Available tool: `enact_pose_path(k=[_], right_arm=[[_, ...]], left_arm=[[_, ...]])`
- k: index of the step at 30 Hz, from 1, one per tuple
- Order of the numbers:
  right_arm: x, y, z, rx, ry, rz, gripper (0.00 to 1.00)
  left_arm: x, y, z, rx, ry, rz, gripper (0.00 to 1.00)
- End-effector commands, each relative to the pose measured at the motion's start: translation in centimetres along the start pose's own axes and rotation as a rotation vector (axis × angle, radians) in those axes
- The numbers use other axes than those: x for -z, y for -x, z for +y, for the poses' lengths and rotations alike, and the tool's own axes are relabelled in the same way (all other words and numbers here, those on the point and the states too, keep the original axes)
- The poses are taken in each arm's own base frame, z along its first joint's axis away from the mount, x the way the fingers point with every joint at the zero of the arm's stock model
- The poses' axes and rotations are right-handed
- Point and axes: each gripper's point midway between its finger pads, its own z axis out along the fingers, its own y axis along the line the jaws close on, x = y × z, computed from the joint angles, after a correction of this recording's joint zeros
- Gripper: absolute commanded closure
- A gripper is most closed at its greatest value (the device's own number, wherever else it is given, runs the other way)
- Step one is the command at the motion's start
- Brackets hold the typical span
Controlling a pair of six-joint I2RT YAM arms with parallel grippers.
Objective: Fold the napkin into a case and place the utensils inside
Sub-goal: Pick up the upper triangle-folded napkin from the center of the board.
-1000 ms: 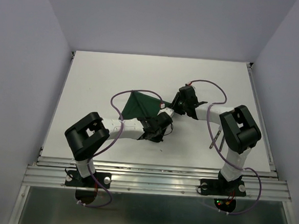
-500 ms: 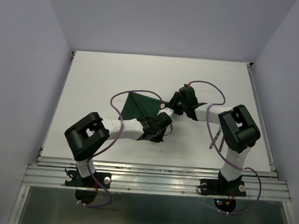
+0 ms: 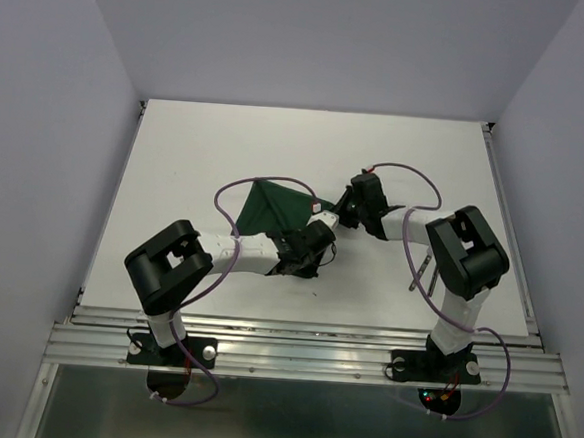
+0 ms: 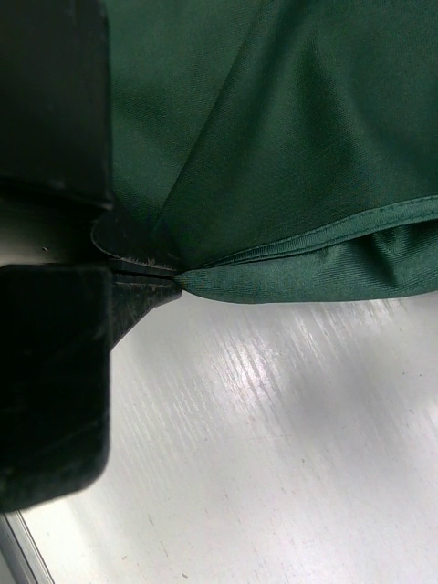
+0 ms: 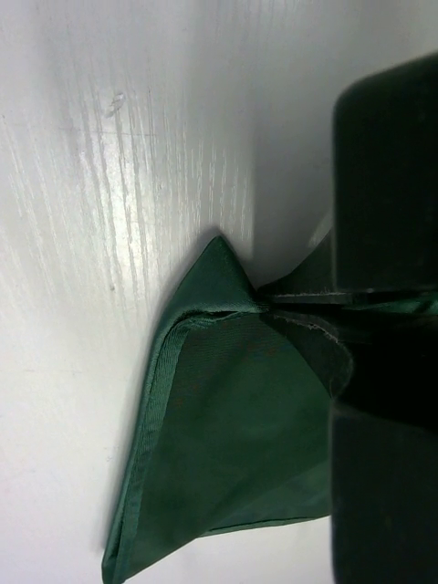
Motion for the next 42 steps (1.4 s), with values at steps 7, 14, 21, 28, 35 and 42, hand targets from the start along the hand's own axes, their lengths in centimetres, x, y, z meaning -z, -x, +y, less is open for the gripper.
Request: enact_pose_path(k=[7,14,21,28,35,42], right_arm=[[2.8,1.2,-1.8,-0.022,-0.097,-0.115,0.73],[3.6,0.3,-1.3,-0.035,-0.065,-0.074,0.52],[3.0,-1.8,-1.1,-0.103,-0.003,-0.008,0.48],[1.9,-1.1,-1.1,-0.068,-0.024,-0.020,0.52],[1.1,-1.2,-2.4,-0.072,-0.076,-0.033,0.74],[1.1,-0.9,-2.5,-0.079,-0.083,-0.049,0.99]], left_arm=[[1.3,0.5,0.2,-0.013,-0.009,-0.018,1.00],[1.9,1.1,-0.1,-0.010,-0.042,-0.049,1.00],[1.9,0.8,-0.1,-0.011,-0.046,-0.048,1.00],[1.9,0.8,0.0,-0.008,-0.042,-0.051,1.00],[2.1,0.8,0.1,-0.008,-0.041,-0.055,1.00],[2.3,0.9,0.2,-0.013,-0.042,-0.060,1.00]])
